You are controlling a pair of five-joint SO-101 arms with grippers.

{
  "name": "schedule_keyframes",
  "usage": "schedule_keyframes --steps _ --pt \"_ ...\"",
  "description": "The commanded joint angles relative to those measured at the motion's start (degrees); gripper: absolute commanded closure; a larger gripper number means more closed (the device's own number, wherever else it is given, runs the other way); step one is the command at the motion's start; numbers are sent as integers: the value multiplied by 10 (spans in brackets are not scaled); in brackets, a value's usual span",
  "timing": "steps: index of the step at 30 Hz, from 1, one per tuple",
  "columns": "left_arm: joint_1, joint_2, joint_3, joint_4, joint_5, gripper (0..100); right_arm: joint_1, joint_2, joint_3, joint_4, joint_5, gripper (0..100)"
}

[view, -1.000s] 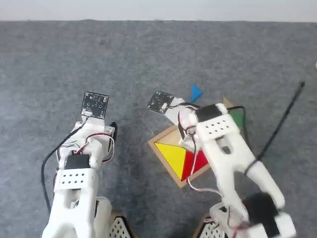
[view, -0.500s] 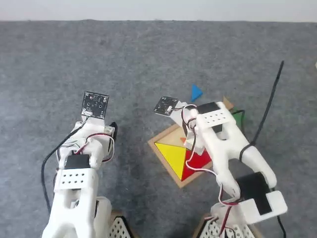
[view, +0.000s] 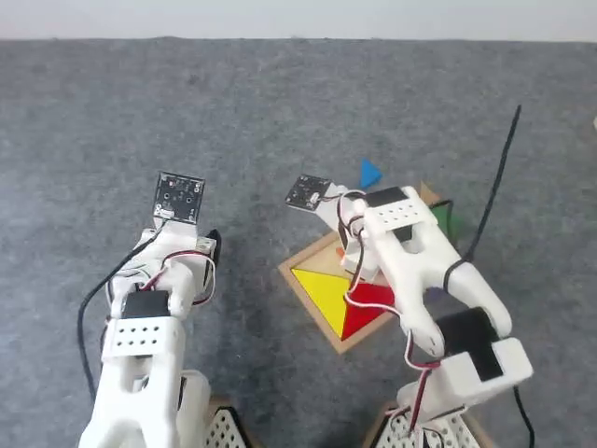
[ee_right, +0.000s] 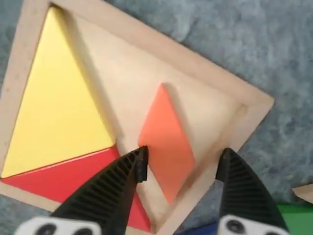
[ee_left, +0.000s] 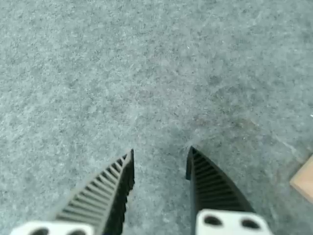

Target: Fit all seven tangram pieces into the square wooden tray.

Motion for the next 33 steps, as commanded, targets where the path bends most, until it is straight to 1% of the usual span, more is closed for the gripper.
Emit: schedule_keyframes --steps 1,5,9,13,22,33 --pt "-3 2 -22 -13 -4 825 -15 44 -29 9 2 757" --pt "-3 2 -22 -13 -4 825 -47 66 -47 12 0 757" --pt "-3 2 -22 -13 -4 825 -69 80 -70 13 -24 757" --pt "-4 2 -22 -13 -4 825 -92 102 -102 25 -27 757" --pt "-4 2 -22 -13 -4 825 -94 191 -231 96 -33 757" --pt "-3 2 -22 -13 -4 825 -87 126 -225 109 -62 757"
